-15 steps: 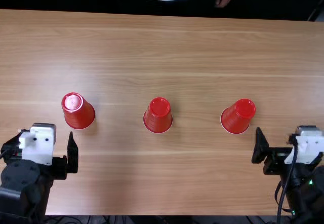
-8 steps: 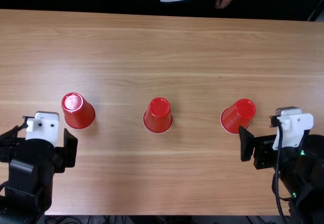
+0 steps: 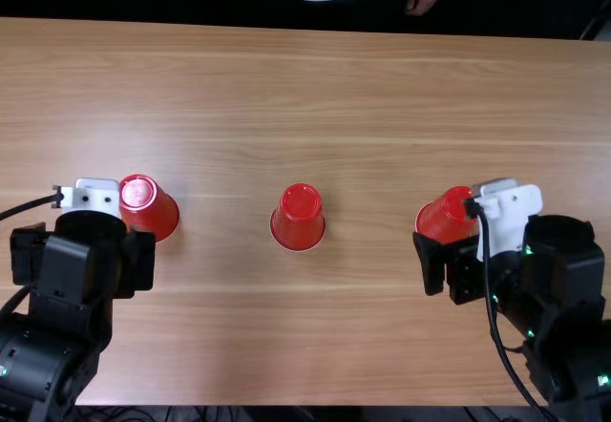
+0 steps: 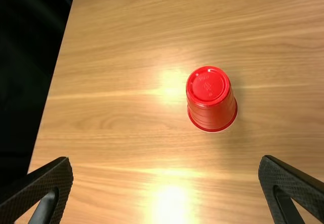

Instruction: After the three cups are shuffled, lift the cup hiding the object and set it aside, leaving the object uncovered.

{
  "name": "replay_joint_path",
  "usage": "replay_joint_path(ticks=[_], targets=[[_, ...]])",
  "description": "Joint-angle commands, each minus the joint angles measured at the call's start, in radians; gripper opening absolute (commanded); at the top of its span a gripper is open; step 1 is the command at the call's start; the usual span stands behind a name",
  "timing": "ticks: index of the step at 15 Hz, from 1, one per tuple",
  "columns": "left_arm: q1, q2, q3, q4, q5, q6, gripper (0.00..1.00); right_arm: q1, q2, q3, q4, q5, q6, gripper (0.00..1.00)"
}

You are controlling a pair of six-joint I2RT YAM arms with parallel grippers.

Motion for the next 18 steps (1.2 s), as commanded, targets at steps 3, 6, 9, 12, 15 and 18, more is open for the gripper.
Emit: replay_joint_path(ticks=[3, 6, 9, 12, 15, 18], targets=[[0.064, 0.075, 0.08, -0.057, 0.05, -0.047, 1.0, 0.074, 0.103, 0.109, -0.032, 0.0, 0.004, 1.0], [0.127, 0.089, 0.089, -0.085, 0.149, -0.063, 1.0, 0.132, 0.206, 0.184, -0.034, 0.0, 0.006, 1.0], [0.129, 0.11, 0.088, -0.085, 0.166, -0.096, 1.0, 0.215, 0.324, 0.267, -0.036, 0.0, 0.007, 1.0], [0.129, 0.112, 0.085, -0.085, 0.193, -0.096, 1.0, 0.284, 0.447, 0.317, -0.04, 0.0, 0.006, 1.0], [0.129, 0.115, 0.085, -0.085, 0.191, -0.096, 1.0, 0.31, 0.561, 0.345, -0.04, 0.0, 0.006, 1.0], [0.13, 0.131, 0.083, -0.103, 0.193, -0.096, 1.0, 0.312, 0.656, 0.365, -0.04, 0.0, 0.006, 1.0]])
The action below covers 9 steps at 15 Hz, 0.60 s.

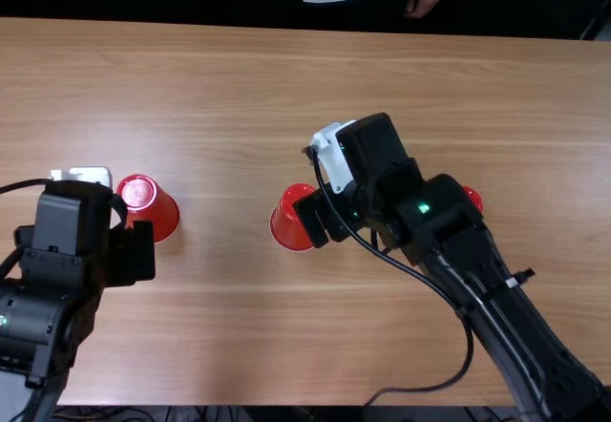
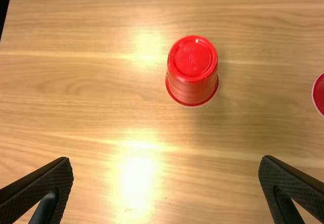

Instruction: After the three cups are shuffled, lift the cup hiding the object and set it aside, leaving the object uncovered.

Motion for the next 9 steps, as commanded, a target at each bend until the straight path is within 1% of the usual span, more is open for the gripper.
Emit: replay_joint_path(ticks=[1, 5, 9], targets=[[0.007, 0.017, 0.029, -0.008, 0.01, -0.018, 1.0, 0.01, 0.044, 0.041, 0.0, 0.001, 0.003, 1.0], [0.007, 0.017, 0.026, -0.008, 0.01, -0.018, 1.0, 0.011, 0.125, 0.065, 0.0, -0.003, 0.003, 1.0], [0.007, 0.015, 0.025, -0.008, 0.012, -0.018, 1.0, 0.044, 0.188, 0.09, -0.002, -0.003, 0.005, 1.0]])
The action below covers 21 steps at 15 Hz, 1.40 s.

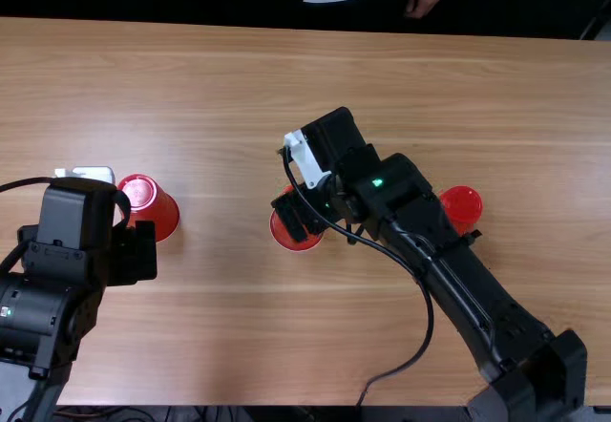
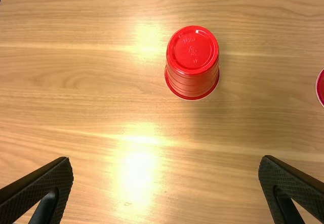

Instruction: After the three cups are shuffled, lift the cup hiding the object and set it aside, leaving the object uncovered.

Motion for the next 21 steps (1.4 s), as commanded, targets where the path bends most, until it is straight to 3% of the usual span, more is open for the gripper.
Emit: replay_joint_path(ticks=[1, 5, 8, 12, 14, 16, 18, 21], targets=[[0.007, 0.001, 0.025, 0.0, 0.006, -0.011, 1.0, 0.012, 0.039, 0.032, -0.002, -0.002, 0.004, 1.0], [0.007, -0.001, 0.02, -0.002, 0.006, -0.011, 1.0, 0.01, 0.099, 0.033, 0.011, -0.002, 0.008, 1.0], [0.008, -0.004, 0.008, -0.002, 0.03, -0.011, 1.0, 0.009, 0.136, 0.035, 0.015, -0.002, 0.006, 1.0], [0.01, -0.007, 0.008, -0.011, 0.03, -0.011, 1.0, 0.009, 0.173, 0.032, 0.015, -0.002, 0.008, 0.97], [0.01, -0.007, 0.008, -0.011, 0.032, -0.011, 1.0, 0.01, 0.186, 0.03, 0.015, -0.002, 0.008, 0.73], [0.01, -0.007, 0.008, -0.011, 0.032, -0.011, 1.0, 0.01, 0.2, 0.032, 0.015, -0.002, 0.01, 0.57], [0.01, -0.008, 0.008, -0.013, 0.032, -0.011, 1.0, 0.01, 0.2, 0.026, 0.013, -0.002, 0.012, 0.5], [0.01, -0.01, -0.011, -0.013, 0.032, -0.011, 1.0, 0.006, 0.199, 0.018, 0.013, 0.0, 0.012, 0.22]])
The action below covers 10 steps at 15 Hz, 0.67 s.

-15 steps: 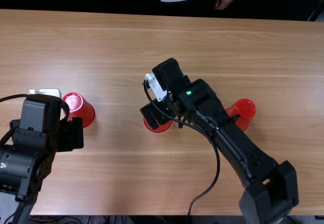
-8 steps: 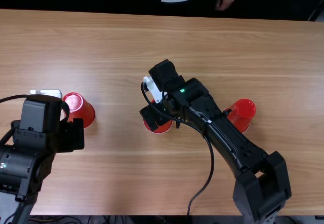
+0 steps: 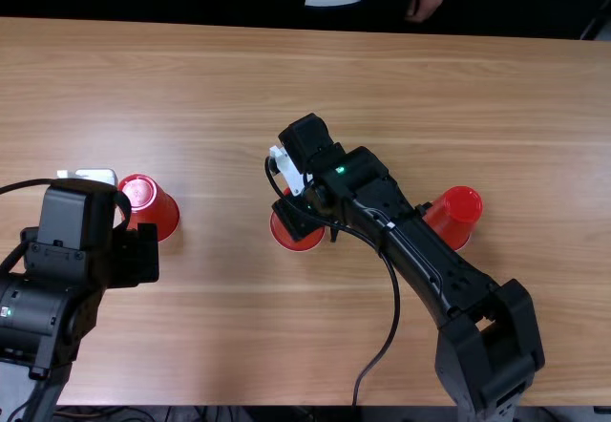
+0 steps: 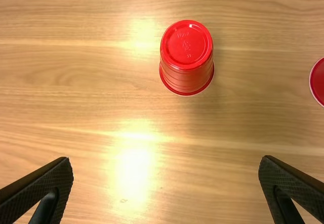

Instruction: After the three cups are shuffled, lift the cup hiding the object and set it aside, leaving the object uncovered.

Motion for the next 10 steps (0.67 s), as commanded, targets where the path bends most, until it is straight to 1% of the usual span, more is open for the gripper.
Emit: replay_joint_path(ticks=[1, 4, 6, 9, 10], targets=[[0.01, -0.009, -0.013, -0.001, 0.009, -0.011, 1.0, 0.0, 0.016, 0.013, -0.001, -0.001, 0.007, 0.19], [0.008, -0.008, -0.013, -0.001, 0.009, -0.011, 1.0, 0.0, -0.014, 0.024, -0.003, -0.002, 0.009, 0.16], [0.007, -0.008, -0.013, -0.001, 0.009, -0.011, 1.0, -0.002, -0.119, 0.024, -0.001, -0.002, 0.011, 0.16], [0.007, -0.008, -0.015, -0.001, 0.011, -0.011, 1.0, -0.005, -0.225, 0.019, -0.014, -0.002, 0.011, 0.17], [0.007, -0.008, -0.019, -0.001, 0.028, -0.011, 1.0, -0.013, -0.268, 0.011, -0.015, -0.002, 0.009, 0.17]])
